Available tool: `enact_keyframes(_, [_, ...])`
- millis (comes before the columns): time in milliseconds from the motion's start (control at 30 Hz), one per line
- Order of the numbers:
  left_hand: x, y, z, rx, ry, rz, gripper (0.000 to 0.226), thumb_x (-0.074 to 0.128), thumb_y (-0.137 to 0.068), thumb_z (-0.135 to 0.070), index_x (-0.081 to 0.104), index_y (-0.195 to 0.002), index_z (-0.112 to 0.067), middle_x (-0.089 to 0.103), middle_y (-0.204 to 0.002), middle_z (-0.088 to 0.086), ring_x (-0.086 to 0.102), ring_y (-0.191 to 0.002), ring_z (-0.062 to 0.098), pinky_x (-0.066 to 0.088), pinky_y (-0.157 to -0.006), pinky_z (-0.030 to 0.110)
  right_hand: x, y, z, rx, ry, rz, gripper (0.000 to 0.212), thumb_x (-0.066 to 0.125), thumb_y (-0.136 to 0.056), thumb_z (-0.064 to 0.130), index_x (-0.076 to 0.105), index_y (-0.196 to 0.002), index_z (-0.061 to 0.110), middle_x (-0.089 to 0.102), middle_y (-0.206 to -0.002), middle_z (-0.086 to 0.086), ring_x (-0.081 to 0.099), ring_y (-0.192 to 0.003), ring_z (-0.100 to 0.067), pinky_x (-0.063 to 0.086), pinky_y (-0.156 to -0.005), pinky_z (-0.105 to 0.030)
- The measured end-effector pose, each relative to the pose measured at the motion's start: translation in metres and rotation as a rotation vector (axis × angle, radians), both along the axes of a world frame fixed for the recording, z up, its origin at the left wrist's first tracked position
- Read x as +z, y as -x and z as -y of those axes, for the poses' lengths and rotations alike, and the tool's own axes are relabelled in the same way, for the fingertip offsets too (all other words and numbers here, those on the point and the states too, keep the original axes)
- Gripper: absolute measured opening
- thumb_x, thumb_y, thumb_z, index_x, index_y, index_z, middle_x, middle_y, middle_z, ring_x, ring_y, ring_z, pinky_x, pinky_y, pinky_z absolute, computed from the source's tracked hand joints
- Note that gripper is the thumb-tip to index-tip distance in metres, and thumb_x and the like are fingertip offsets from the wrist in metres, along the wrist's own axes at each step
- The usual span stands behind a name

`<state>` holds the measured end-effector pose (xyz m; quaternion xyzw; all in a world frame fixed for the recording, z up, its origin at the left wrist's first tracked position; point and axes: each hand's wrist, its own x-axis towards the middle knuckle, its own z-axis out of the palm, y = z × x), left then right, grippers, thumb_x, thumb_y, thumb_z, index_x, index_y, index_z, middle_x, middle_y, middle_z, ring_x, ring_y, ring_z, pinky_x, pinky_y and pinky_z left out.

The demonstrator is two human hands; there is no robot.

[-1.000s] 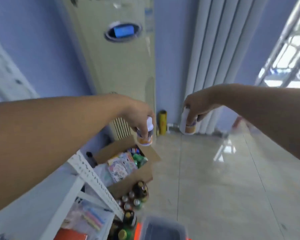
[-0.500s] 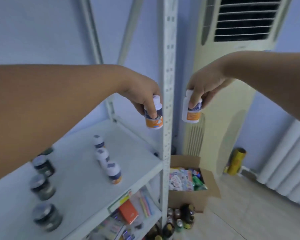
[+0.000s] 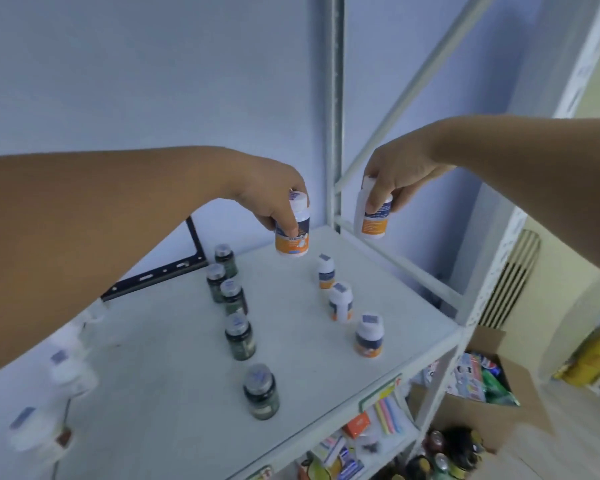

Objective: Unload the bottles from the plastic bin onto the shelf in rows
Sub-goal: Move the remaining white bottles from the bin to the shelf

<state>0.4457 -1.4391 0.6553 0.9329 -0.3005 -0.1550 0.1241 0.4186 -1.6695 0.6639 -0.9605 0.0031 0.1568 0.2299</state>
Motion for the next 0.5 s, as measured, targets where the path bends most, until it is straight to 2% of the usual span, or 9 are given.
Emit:
enact_keyframes(100, [-0.010, -0.015, -0.028, 0.010, -0.028, 0.070, 0.041, 0.082, -0.078, -0.020, 0.064, -0.114, -0.012, 0.069, -0.104, 0.005, 0.070, -0.062, 0.003, 0.053, -0.051, 0.013, -0.011, -0.017, -0.023, 0.001, 0.036, 0.107, 0.027, 0.081, -0.077, 0.020, 0.062, -0.089, 0.007, 0.071, -0.090, -0.008, 0.075, -0.064, -0.012, 0.055, -0.050, -0.017])
enact_keyframes(167, [-0.020, -0.027, -0.038, 0.016, -0.039, 0.110, 0.039, 0.081, -0.078, -0.023, 0.064, -0.111, -0.013, 0.071, -0.098, 0.004, 0.067, -0.056, 0.002, 0.047, -0.045, 0.012, -0.016, -0.028, -0.033, 0.006, 0.101, 0.172, 0.027, 0.081, -0.073, 0.028, 0.061, -0.083, 0.013, 0.071, -0.082, -0.002, 0.073, -0.056, -0.008, 0.048, -0.043, -0.013])
enact_keyframes(267, [-0.037, -0.051, -0.042, 0.031, -0.064, 0.169, 0.039, 0.078, -0.077, -0.027, 0.064, -0.110, -0.013, 0.073, -0.095, 0.007, 0.067, -0.067, 0.016, 0.047, -0.052, 0.021, -0.025, -0.051, -0.039, 0.027, 0.146, 0.180, 0.029, 0.079, -0.069, 0.033, 0.065, -0.083, 0.012, 0.073, -0.078, 0.000, 0.074, -0.058, -0.009, 0.047, -0.047, -0.015])
enact_keyframes(367, [-0.063, -0.085, -0.037, 0.059, -0.027, 0.184, 0.042, 0.076, -0.076, -0.026, 0.063, -0.111, -0.006, 0.070, -0.103, 0.016, 0.061, -0.073, 0.023, 0.044, -0.063, 0.028, -0.040, -0.088, -0.038, 0.058, 0.184, 0.150, 0.027, 0.079, -0.067, 0.034, 0.068, -0.082, 0.015, 0.073, -0.079, 0.001, 0.074, -0.058, -0.009, 0.050, -0.049, -0.017])
enact_keyframes(433, [-0.084, -0.111, -0.031, 0.070, 0.000, 0.200, 0.041, 0.076, -0.075, -0.028, 0.063, -0.109, -0.009, 0.068, -0.104, 0.012, 0.060, -0.082, 0.024, 0.044, -0.066, 0.030, -0.057, -0.116, -0.037, 0.089, 0.227, 0.136, 0.025, 0.078, -0.066, 0.036, 0.067, -0.079, 0.016, 0.073, -0.079, 0.001, 0.073, -0.058, -0.009, 0.049, -0.049, -0.018])
enact_keyframes(500, [-0.105, -0.139, -0.024, 0.097, 0.031, 0.193, 0.038, 0.076, -0.074, -0.030, 0.060, -0.106, -0.018, 0.065, -0.099, 0.000, 0.061, -0.086, 0.022, 0.044, -0.066, 0.029, -0.077, -0.145, -0.035, 0.116, 0.270, 0.124, 0.025, 0.077, -0.068, 0.035, 0.066, -0.077, 0.015, 0.073, -0.079, -0.002, 0.073, -0.062, -0.014, 0.050, -0.052, -0.022])
